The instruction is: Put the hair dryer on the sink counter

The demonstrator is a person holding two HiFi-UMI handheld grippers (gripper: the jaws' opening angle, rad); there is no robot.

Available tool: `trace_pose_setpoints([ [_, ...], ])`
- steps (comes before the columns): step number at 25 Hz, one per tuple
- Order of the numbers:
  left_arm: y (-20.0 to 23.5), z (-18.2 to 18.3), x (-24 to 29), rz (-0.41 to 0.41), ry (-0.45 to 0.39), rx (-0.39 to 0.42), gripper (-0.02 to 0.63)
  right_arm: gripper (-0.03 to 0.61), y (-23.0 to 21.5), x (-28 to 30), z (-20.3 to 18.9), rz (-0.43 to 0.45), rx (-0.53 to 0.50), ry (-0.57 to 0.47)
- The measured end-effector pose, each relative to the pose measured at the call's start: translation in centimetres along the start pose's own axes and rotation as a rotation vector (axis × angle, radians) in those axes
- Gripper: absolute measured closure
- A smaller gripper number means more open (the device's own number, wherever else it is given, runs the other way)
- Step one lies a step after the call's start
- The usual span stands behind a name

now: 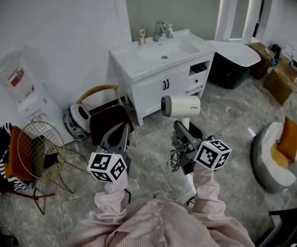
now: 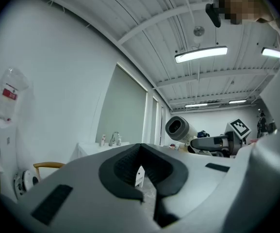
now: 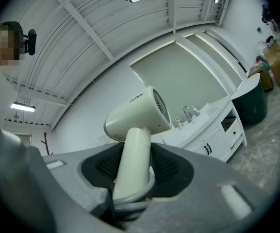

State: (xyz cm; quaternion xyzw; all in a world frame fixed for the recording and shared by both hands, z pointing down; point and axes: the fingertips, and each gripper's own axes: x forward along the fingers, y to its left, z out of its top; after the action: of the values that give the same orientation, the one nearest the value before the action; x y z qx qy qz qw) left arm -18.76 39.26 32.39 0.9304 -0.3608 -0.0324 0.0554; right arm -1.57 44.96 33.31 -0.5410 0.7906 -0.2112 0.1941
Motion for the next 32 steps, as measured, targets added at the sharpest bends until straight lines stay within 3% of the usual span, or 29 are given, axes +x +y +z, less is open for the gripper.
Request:
trace_pose_setpoints([
  [15,1.3,-1.6,3.5,0.016,0.023,-0.004,0.617,0.408,-3.0,2.9,0.3,0.020,-0.017,0.025],
  [32,11.3,-2.1,16.6,0.024,0.041,-0.042,0.616,0.408,-11.3,16.7,2.8,-0.001,0.021,0.042],
])
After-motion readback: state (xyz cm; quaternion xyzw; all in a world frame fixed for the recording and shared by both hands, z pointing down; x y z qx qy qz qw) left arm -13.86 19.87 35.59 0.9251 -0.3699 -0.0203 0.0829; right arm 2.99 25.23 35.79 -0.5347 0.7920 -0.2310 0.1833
